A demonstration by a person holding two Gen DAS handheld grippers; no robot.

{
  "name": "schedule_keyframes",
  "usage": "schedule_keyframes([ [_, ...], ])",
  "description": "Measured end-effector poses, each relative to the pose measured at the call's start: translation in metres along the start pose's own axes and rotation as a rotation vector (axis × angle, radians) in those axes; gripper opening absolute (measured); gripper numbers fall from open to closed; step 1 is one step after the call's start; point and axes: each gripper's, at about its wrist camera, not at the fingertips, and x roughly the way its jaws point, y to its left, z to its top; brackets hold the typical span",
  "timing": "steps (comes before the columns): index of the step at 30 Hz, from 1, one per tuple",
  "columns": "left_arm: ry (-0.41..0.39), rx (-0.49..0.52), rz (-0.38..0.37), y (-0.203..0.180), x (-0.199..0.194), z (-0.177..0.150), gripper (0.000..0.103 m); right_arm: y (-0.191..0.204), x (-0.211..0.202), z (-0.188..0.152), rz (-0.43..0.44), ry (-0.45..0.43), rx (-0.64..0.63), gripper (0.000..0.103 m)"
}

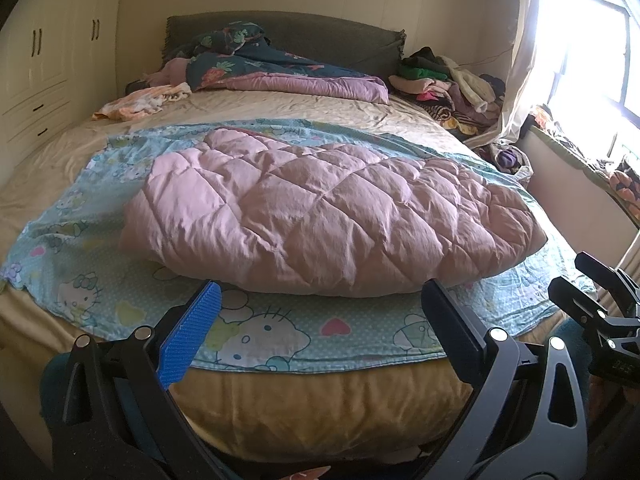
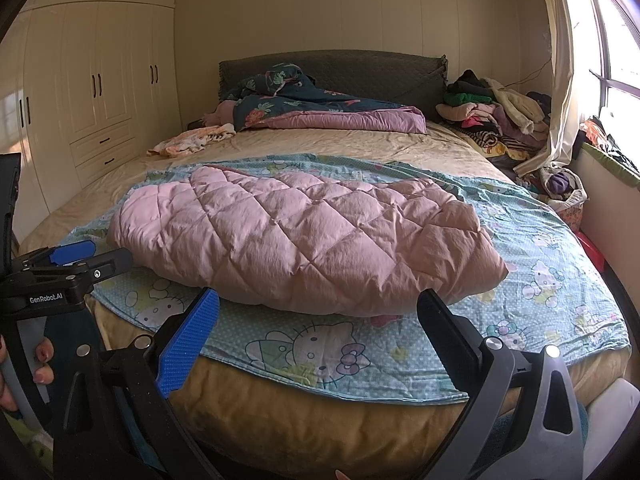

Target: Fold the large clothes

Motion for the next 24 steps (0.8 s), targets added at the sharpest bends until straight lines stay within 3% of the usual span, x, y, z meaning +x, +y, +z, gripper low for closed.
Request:
schedule_keyframes([
  [24, -0.003, -0.001, 0.001, 0.0011, -0.0011, -0.0004, 0.094, -0.0007, 0.0000, 0.0000, -0.001, 0.000, 0.000, 0.099],
])
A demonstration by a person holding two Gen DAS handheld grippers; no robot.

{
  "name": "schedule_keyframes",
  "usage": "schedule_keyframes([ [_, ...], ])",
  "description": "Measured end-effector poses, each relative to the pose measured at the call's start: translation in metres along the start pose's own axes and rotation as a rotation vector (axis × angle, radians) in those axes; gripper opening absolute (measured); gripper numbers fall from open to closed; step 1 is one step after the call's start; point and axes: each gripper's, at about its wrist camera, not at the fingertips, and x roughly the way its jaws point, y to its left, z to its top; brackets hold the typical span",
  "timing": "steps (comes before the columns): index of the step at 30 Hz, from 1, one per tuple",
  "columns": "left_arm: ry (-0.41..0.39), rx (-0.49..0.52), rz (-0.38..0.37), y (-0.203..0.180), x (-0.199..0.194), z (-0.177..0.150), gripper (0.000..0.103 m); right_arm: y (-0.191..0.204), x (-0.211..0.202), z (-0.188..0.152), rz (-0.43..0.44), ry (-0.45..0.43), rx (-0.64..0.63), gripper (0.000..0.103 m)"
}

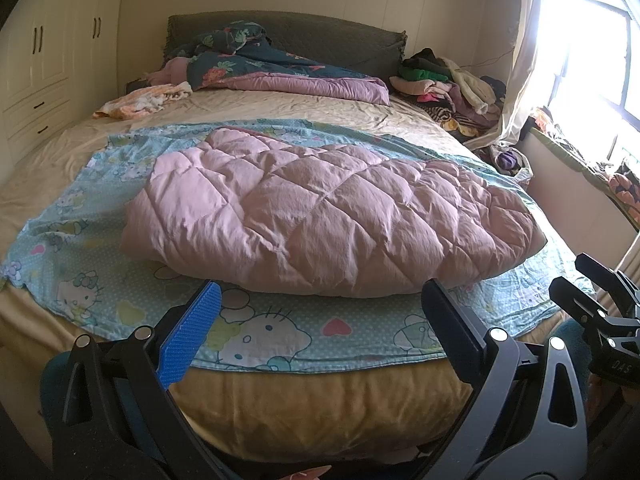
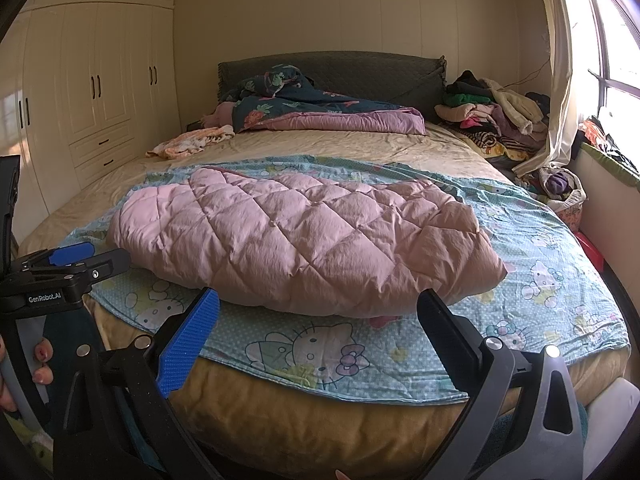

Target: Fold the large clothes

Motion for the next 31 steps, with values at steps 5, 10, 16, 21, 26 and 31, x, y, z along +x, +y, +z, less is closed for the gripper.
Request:
schedule_keyframes([
  [5, 0.008, 0.000, -0.011, 0.001, -0.001, 0.001, 0.094, 0.002, 0.000, 0.002, -0.006, 0.001, 0.002, 0.099],
  [10, 0.016, -0.019, 0.002, 0.007, -0.002, 0.002, 0.094, 0.000, -0.003, 0.003, -0.021, -0.004, 0.013, 0.099],
  [16, 0.033, -0.077, 0.054, 0.028, 0.004, -0.001, 0.094, -0.031, -0.016, 0.003, -0.091, -0.030, 0.095, 0.099],
  [21, 0.003, -0.198, 0.172, 0.090, 0.009, 0.016, 0.094, -0.117, -0.047, -0.007, -0.271, -0.078, 0.258, 0.099],
  [26, -0.043, -0.414, 0.405, 0.216, 0.028, 0.050, 0.094, -0.286, -0.082, -0.067, -0.736, -0.004, 0.511, 0.099],
  [31, -0.012, -0.591, 0.696, 0.343, 0.060, 0.067, 0.094, -0.445, -0.101, -0.171, -1.098, 0.221, 0.760, 0.099],
])
